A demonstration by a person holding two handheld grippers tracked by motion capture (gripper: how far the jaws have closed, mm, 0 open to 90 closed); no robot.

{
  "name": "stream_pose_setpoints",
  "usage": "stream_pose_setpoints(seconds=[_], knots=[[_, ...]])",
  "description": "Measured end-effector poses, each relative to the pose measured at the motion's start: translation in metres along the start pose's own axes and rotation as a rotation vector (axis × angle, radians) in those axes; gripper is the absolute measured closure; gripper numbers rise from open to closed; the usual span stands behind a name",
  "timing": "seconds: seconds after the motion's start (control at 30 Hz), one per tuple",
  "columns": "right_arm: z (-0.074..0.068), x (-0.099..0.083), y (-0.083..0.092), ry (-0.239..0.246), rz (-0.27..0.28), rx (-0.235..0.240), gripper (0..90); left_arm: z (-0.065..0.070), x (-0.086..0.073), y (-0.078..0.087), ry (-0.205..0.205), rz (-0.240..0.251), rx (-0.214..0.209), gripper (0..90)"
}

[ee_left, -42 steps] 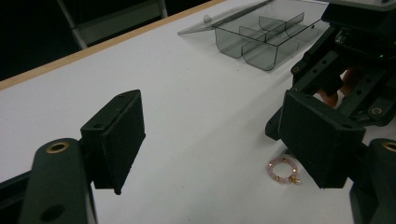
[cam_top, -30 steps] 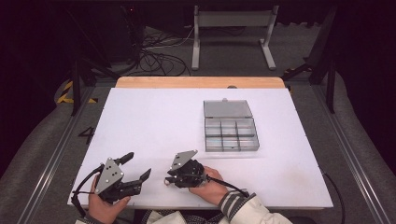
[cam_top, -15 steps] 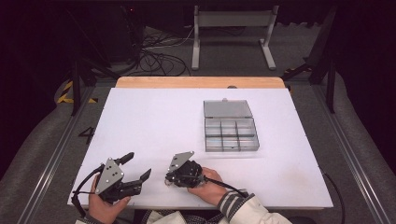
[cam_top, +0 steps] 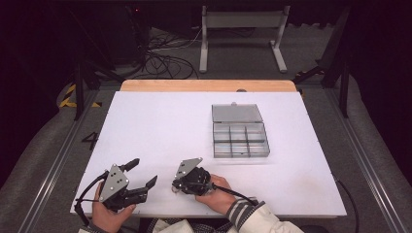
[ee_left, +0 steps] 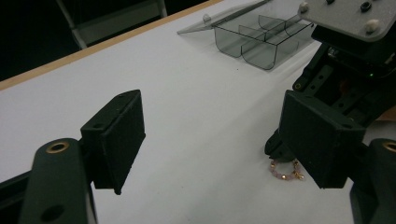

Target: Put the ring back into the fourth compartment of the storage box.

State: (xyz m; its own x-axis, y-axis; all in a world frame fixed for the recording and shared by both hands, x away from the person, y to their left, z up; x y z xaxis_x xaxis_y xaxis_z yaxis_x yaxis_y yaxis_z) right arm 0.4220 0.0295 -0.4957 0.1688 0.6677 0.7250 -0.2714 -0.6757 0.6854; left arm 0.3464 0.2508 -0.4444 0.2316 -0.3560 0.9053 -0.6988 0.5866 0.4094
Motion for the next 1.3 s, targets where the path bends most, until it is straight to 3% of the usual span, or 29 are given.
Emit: stream_pose_setpoints(seconds=[0.43,1.3], knots=[[0.006,0.006,0.025,-0.010,0.062,-0.032,88.0,0.000,0.000,0.000,-0.003,0.001,0.001,23.0],[0.030,0.006,0.073,-0.046,0.105,-0.123,87.9,-0.001,0.001,0.001,-0.007,0.005,0.002,23.1]])
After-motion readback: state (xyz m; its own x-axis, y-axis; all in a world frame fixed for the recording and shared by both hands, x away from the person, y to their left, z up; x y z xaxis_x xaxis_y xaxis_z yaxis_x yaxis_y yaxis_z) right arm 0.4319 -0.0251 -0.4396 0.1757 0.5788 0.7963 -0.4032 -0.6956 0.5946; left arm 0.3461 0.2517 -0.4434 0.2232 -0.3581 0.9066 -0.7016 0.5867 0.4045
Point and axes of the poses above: each handheld gripper's, and its own axes: y roughly backward along the jaws, x roughly out of its top, z roughly to its right, the point moved 1 cm from there along -y, roughly forward along the jaws, and after that the axes turned 5 degrees about -x, right-handed, at the moved point
